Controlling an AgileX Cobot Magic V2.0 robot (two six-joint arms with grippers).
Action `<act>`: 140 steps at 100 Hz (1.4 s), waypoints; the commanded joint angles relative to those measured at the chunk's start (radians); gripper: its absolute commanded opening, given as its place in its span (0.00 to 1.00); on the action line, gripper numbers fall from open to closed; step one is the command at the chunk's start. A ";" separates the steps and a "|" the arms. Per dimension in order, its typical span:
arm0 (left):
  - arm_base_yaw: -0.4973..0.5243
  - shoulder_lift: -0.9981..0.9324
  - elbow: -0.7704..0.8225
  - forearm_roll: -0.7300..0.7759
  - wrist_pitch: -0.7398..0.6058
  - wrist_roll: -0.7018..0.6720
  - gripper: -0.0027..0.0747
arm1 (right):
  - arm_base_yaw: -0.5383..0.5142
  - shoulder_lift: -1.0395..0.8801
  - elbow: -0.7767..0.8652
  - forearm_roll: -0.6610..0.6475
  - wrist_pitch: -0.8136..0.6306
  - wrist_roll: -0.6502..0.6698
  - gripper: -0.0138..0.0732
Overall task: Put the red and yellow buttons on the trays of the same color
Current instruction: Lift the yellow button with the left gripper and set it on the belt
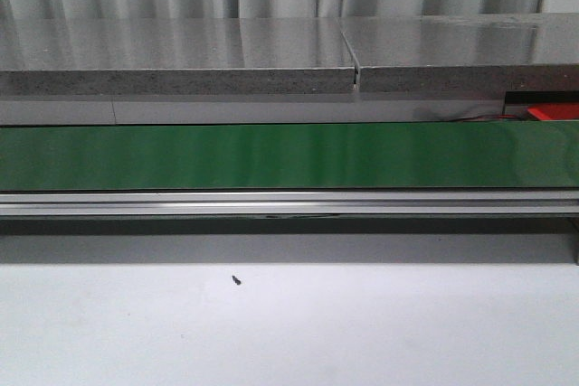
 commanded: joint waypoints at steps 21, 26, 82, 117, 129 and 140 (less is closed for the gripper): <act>-0.114 0.028 -0.147 -0.017 0.027 -0.019 0.37 | -0.001 -0.022 -0.015 -0.012 -0.078 0.000 0.08; -0.138 0.049 -0.160 -0.017 0.028 -0.019 0.37 | -0.001 -0.022 -0.015 -0.012 -0.078 0.000 0.08; -0.248 0.222 -0.254 -0.053 0.018 -0.017 0.52 | -0.001 -0.022 -0.015 -0.012 -0.078 0.000 0.08; -0.263 0.182 -0.305 -0.097 -0.008 0.004 0.79 | -0.001 -0.022 -0.015 -0.012 -0.078 0.000 0.08; -0.262 0.125 -0.305 -0.139 -0.036 0.010 0.79 | -0.001 -0.022 -0.015 -0.012 -0.078 0.000 0.08; -0.248 0.072 -0.305 -0.111 -0.034 0.010 0.79 | -0.001 -0.022 -0.015 -0.012 -0.078 0.000 0.08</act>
